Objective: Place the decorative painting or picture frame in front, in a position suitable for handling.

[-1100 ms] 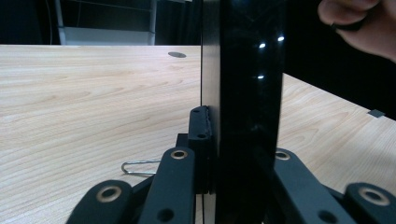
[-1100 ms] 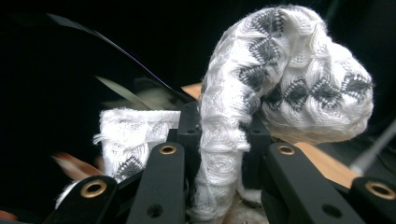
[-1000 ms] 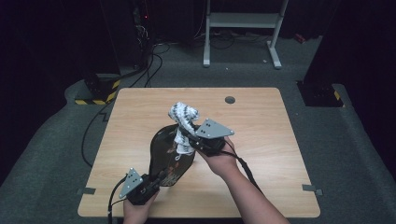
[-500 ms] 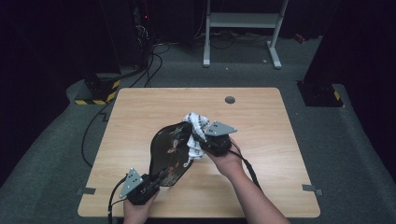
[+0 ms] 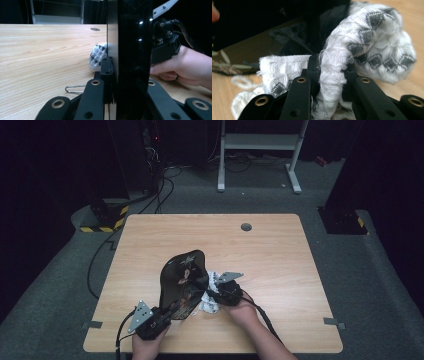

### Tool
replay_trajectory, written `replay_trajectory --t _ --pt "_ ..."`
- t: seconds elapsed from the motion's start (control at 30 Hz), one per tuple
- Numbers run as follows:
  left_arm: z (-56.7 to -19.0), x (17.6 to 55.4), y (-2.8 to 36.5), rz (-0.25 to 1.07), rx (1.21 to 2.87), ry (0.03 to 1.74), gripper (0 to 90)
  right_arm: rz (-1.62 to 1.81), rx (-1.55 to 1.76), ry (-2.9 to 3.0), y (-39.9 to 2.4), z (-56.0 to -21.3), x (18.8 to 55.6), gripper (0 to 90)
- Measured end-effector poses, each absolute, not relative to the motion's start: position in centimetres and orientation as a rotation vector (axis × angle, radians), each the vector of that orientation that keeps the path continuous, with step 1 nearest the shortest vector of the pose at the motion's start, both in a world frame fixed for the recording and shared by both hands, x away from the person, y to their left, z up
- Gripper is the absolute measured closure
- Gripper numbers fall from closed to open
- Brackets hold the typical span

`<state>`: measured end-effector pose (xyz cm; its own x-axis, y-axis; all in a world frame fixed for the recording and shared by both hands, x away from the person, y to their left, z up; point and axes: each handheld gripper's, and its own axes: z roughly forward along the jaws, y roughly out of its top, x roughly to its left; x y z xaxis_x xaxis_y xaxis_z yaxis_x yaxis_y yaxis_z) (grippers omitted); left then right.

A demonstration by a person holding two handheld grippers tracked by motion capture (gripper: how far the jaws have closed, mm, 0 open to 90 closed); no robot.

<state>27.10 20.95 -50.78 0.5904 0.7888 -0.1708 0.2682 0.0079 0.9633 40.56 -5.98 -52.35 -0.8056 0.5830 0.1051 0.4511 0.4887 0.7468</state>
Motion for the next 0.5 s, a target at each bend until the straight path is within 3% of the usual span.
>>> replay_trajectory --t 0.5 --pt "-50.8 27.2 21.1 0.507 1.558 0.919 79.9 1.374 0.841 2.373 -7.2 -47.7 40.7 75.3"
